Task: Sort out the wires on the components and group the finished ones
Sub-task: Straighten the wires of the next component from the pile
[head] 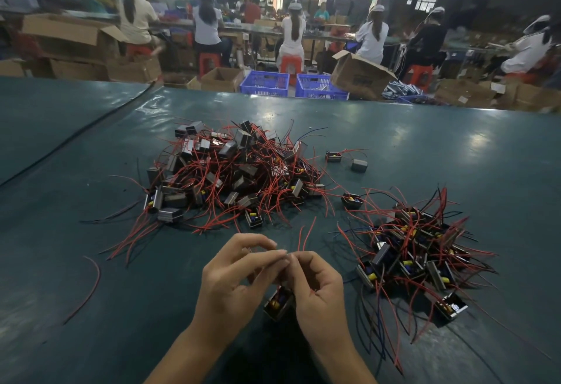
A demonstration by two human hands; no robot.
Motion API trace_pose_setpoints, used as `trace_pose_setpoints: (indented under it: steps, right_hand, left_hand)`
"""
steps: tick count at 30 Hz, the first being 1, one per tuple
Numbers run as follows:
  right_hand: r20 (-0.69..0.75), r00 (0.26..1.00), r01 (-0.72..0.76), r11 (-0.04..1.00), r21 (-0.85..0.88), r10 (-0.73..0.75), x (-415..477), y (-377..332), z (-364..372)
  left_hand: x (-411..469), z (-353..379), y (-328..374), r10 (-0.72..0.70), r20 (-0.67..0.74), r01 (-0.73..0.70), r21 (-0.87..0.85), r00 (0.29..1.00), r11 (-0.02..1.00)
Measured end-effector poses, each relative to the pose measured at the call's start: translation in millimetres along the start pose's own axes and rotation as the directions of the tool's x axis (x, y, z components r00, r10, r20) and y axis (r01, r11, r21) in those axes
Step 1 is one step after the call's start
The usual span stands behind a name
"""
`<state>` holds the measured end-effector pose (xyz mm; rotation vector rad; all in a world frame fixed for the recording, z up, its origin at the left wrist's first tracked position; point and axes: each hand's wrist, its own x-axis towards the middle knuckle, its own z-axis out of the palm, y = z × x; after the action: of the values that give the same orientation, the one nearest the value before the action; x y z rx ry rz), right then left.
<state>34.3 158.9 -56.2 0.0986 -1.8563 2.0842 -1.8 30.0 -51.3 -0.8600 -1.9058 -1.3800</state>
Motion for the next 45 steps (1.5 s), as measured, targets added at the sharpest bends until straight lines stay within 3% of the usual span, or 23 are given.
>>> trace_pose_setpoints:
  steps: [14,16,18,22,28,30,33,35,37,41,45]
  right_hand:
    - [-0.024,0.998,0.054,0.998,-0.032,-0.055,0.3,-5.2,-4.6]
    - [-0.023,0.998,0.059,0.998,-0.032,-0.06,0.6,-5.0,-5.5]
    - [-0.022,0.998,0.06,0.997,-0.039,-0.061,1.0,-4.6,-6.3]
    - [-0.001,0.996,0.093,0.992,-0.085,-0.093,1.8,-3.7,-8.6]
    - [0.052,0.986,0.166,0.958,-0.234,-0.158,2.4,0.9,-8.7]
    - [0.087,0.973,0.231,0.919,-0.321,-0.214,2.2,2.7,-8.6]
    - [0.154,0.949,0.315,0.837,-0.448,-0.274,0.9,6.2,-9.1]
    - [0.169,0.94,0.341,0.796,-0.499,-0.297,0.5,7.1,-8.7]
    - [0.15,0.943,0.331,0.816,-0.474,-0.296,1.4,6.0,-8.7]
    - [0.079,0.973,0.231,0.908,-0.349,-0.218,3.2,3.5,-10.0]
    - [0.059,0.983,0.181,0.936,-0.302,-0.171,2.8,3.7,-9.8]
  left_hand:
    - [5.7,-2.5,7.9,-0.028,0.0,0.028,0.013,1.0,1.0]
    - [7.4,-3.3,9.6,-0.081,0.011,0.081,-0.007,0.997,0.997]
    - [8.5,-3.3,12.6,-0.23,0.018,0.231,-0.095,0.973,0.968]
    - [12.1,-2.8,20.0,-0.512,0.046,0.504,-0.274,0.858,0.819]
    - [18.1,-7.1,18.0,-0.662,0.176,0.673,-0.359,0.729,0.646]
    - [19.6,-9.4,16.0,-0.744,0.246,0.764,-0.401,0.621,0.505]
    - [21.1,-10.7,12.1,-0.831,0.391,0.873,-0.44,0.396,0.209]
    - [20.9,-11.2,10.6,-0.834,0.458,0.888,-0.452,0.307,0.079]
    - [20.0,-11.3,10.0,-0.811,0.464,0.875,-0.471,0.357,0.116]
    - [16.9,-11.5,10.8,-0.68,0.342,0.759,-0.36,0.648,0.542]
    - [15.2,-13.3,8.9,-0.534,0.325,0.611,-0.22,0.781,0.76]
